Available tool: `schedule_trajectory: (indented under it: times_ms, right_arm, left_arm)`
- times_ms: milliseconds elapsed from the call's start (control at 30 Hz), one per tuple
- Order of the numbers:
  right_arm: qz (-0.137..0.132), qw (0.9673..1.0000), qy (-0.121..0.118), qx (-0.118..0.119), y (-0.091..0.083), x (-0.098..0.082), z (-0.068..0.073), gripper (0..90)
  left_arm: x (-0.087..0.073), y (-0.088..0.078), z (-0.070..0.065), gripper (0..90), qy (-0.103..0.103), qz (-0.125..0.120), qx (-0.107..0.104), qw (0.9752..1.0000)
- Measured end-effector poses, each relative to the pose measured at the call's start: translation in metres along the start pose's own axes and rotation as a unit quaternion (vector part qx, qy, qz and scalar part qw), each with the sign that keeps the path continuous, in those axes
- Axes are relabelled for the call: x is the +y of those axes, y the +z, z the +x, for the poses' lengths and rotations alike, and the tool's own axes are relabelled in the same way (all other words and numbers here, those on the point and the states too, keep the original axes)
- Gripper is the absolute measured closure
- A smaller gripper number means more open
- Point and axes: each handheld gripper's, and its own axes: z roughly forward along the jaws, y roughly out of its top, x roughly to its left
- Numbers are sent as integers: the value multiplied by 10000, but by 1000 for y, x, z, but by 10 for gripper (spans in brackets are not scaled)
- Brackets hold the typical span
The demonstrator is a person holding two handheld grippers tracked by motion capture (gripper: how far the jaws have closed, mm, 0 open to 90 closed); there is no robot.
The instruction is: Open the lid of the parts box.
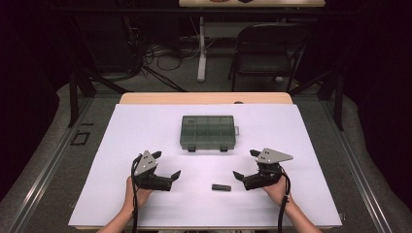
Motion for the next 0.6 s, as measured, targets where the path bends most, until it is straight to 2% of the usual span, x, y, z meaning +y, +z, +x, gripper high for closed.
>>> schedule_trajectory:
  times_ms: [200, 367, 600]
  right_arm:
    - [113, 9999, 94, 32, 12, 3, -9, 0]
    - [279, 9995, 167, 56, 21, 5, -15, 0]
    - [336, 9991, 224, 97, 32, 12, -19, 0]
  left_arm:
    - [5, 9, 3, 0, -30, 79, -36, 10000]
    - [9, 21, 9, 0, -43, 239, -116, 9996]
    - [16, 33, 14, 0, -92, 315, -148, 9994]
